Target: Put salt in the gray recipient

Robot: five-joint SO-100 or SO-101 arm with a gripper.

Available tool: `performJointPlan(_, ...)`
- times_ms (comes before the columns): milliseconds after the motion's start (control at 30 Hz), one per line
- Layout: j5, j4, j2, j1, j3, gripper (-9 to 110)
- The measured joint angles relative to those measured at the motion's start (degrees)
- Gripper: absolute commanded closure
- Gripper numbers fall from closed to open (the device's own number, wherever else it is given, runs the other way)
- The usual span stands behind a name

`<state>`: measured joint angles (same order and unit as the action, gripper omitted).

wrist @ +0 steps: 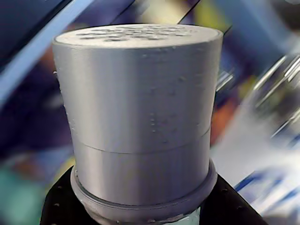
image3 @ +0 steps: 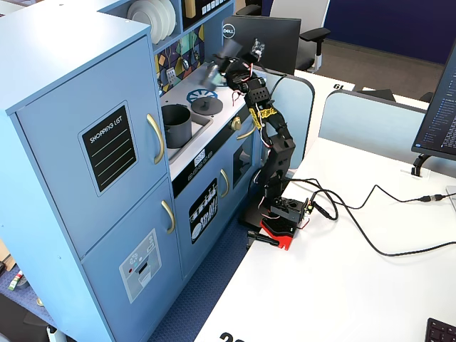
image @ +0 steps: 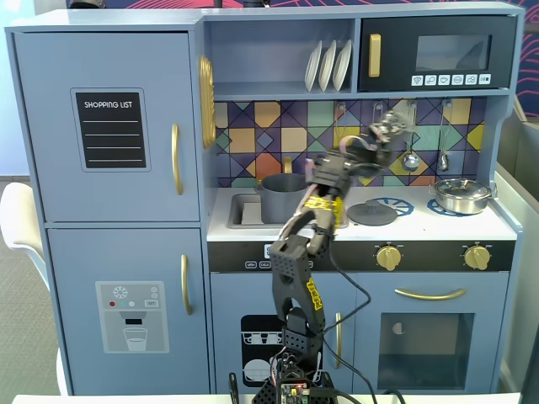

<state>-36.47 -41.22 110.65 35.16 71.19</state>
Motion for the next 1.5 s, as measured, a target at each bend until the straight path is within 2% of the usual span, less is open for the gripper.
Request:
performJointPlan(300, 35.2, 0.7, 6.2, -24.7, 2.5, 101)
performJointPlan(467, 60.7, 0.7, 5.5, -30.6, 2.2, 101)
performJointPlan(633, 78.8, 0.7, 1.3, -35.0, 0.4, 101)
performJointPlan(833, 88.1, 1.8, -2.9, -39.7, -2.5, 101)
performJointPlan(1133, 99.3, -6.2, -3.6, -36.3, -3.8, 101)
performJointPlan(1500, 100.7, -0.2, -6.3, -40.3, -7.5, 101)
